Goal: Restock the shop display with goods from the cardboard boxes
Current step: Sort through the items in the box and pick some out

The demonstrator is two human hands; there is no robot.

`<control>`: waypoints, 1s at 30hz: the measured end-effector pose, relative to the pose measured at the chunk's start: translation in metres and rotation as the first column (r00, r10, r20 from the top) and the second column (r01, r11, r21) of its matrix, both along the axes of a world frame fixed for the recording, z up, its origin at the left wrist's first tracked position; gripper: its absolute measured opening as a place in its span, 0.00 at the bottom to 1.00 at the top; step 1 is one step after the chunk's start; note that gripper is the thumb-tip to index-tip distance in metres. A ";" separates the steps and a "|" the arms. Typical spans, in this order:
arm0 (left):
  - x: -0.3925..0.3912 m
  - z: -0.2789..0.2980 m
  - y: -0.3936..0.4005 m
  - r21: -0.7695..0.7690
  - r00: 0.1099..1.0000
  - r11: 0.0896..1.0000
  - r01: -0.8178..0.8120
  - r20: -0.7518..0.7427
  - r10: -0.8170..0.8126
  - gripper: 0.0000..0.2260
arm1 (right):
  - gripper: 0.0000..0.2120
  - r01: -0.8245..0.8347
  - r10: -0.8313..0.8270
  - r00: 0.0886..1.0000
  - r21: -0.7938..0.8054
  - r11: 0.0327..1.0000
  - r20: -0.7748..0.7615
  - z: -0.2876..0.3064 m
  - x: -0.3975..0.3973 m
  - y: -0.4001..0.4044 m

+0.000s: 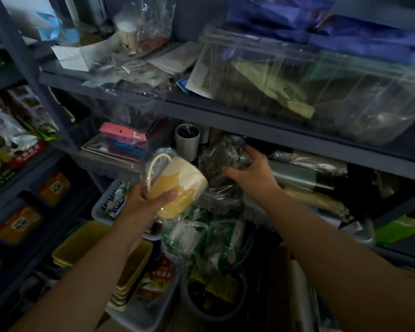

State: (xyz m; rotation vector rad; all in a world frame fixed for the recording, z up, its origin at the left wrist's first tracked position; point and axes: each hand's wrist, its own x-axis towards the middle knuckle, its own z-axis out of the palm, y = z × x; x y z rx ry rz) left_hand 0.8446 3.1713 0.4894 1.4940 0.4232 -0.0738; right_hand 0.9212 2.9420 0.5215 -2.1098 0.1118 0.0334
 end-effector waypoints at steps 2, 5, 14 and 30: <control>0.006 -0.001 0.002 -0.014 1.000 1.000 -0.014 0.003 0.014 0.36 | 0.40 -0.003 0.003 1.000 0.005 1.000 -0.007 -0.002 0.013 0.008; 0.013 -0.002 0.005 -0.042 1.000 0.999 -0.012 0.016 0.013 0.36 | 0.37 0.033 -0.032 0.999 0.068 0.997 -0.020 -0.008 0.027 0.013; 0.010 -0.025 0.027 -0.136 0.998 0.989 -0.057 -0.021 0.055 0.39 | 0.39 -0.065 0.052 0.995 -0.169 0.983 -0.082 -0.050 0.072 0.036; 0.004 -0.038 0.055 -0.188 0.998 0.980 -0.061 -0.031 0.056 0.38 | 0.47 -0.183 0.146 0.979 -0.296 0.937 -0.143 -0.085 0.090 0.061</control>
